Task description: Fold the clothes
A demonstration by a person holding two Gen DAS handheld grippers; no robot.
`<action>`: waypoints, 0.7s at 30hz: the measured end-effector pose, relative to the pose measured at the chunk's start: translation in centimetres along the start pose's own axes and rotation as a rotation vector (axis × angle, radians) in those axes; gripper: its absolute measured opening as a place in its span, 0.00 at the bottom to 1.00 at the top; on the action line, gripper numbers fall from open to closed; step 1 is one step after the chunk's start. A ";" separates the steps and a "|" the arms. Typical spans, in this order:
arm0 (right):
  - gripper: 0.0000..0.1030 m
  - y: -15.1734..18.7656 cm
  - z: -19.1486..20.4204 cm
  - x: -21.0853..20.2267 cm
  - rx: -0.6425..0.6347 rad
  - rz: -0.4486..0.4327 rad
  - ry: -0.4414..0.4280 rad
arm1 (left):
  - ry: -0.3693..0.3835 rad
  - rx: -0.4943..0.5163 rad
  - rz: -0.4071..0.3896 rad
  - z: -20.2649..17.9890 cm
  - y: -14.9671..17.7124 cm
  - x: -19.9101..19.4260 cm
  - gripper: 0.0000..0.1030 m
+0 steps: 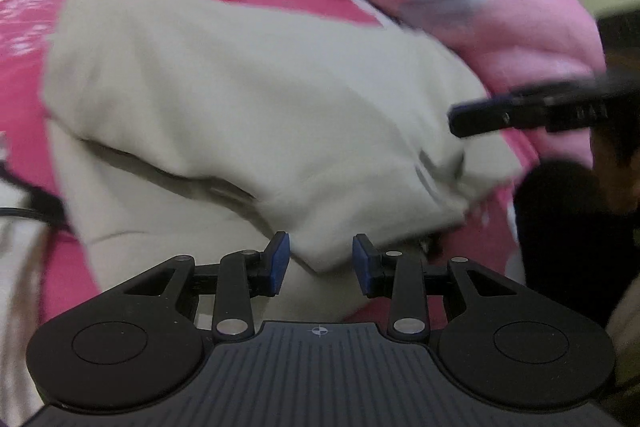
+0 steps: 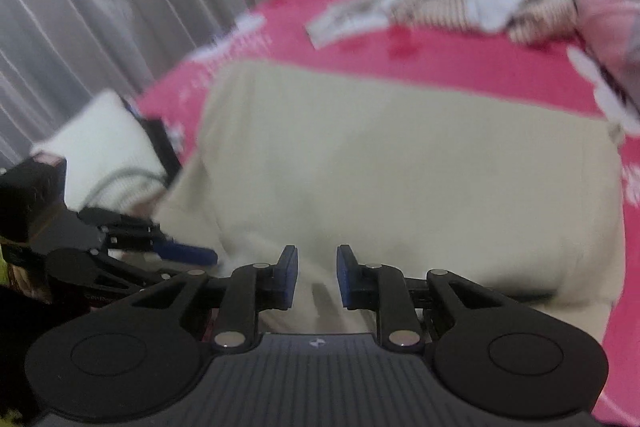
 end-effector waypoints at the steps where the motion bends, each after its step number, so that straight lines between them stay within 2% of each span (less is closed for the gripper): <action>1: 0.22 -0.2 0.0 0.1 -0.004 -0.008 0.004 | -0.011 -0.053 -0.031 0.8 -0.5 -0.4 0.40; 5: 0.23 0.1 -0.4 1.2 0.019 -0.010 -0.011 | -0.053 -0.260 -0.100 4.2 -1.9 0.1 0.43; 8: 0.23 0.2 -0.1 2.0 0.010 -0.020 -0.009 | -0.057 -0.364 -0.101 6.0 -2.3 1.5 0.43; 12: 0.23 -0.2 0.9 2.6 -0.034 -0.065 -0.020 | -0.066 -0.415 -0.128 6.4 -2.5 2.3 0.40; 15: 0.23 -0.2 1.3 4.1 -0.120 -0.076 0.036 | -0.075 -0.442 -0.145 6.5 -2.5 2.1 0.35; 17: 0.23 -0.1 1.9 4.4 -0.177 -0.089 0.059 | -0.078 -0.465 -0.143 6.6 -2.6 1.8 0.35; 19: 0.23 -0.3 2.4 4.0 -0.208 -0.120 0.045 | -0.075 -0.484 -0.133 6.7 -2.8 1.3 0.39; 21: 0.29 -0.3 2.8 3.8 -0.232 -0.139 0.044 | -0.072 -0.488 -0.127 6.8 -2.7 0.6 0.43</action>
Point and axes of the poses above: each gripper's, at about its wrist camera, not at the fingertips, and x roughly the way its jaws point, z to its left, y to its underside, the point moved 6 cm from there along x, roughly the way its jaws point, and after that the axes turned 4 degrees about -y, right-handed, at the moved point
